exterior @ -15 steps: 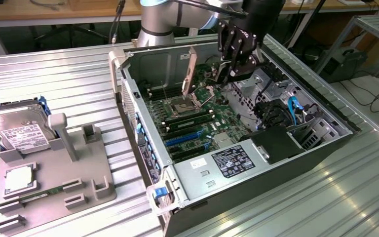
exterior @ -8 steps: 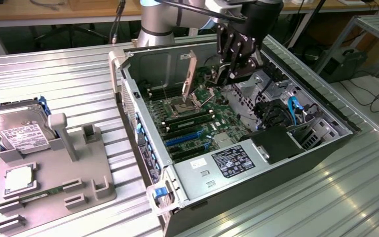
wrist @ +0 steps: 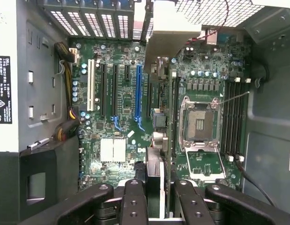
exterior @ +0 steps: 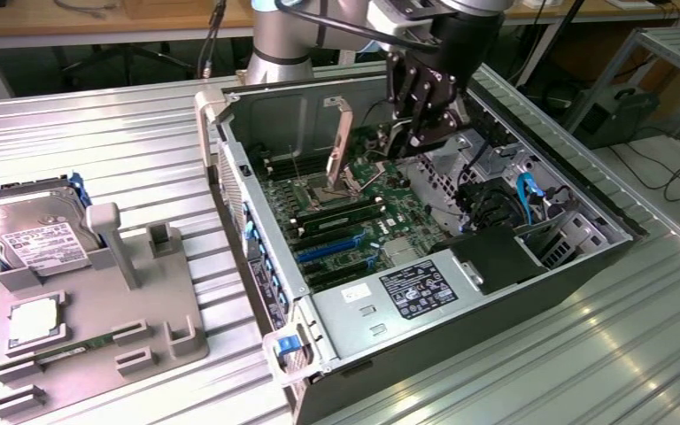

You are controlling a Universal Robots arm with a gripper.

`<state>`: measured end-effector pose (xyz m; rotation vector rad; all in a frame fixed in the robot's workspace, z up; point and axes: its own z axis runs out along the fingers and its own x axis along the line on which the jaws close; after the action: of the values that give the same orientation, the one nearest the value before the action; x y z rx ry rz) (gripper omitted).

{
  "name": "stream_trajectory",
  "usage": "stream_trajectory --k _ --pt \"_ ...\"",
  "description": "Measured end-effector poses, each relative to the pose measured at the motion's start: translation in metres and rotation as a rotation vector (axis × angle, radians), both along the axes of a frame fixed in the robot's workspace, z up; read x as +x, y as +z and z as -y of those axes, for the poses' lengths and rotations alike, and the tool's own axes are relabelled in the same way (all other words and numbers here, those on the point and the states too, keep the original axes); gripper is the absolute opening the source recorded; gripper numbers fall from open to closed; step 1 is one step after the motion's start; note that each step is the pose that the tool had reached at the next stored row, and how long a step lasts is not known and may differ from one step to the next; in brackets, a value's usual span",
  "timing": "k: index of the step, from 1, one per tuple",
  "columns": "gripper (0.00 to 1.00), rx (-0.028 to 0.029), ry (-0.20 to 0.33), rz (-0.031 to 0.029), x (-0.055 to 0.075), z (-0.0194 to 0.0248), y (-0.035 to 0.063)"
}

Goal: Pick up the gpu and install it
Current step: 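Insert the gpu into the slot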

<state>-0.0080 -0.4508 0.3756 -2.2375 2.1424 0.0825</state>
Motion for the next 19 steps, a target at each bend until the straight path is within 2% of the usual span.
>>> stream_trajectory --k 15,17,19 --pt "0.28 0.0003 0.041 -0.004 -0.001 0.0003 -0.0155" --pt "0.28 0.0003 0.041 -0.0113 -0.004 0.0003 -0.0195" --pt "0.28 0.0005 0.041 -0.0155 -0.005 0.0003 -0.0226"
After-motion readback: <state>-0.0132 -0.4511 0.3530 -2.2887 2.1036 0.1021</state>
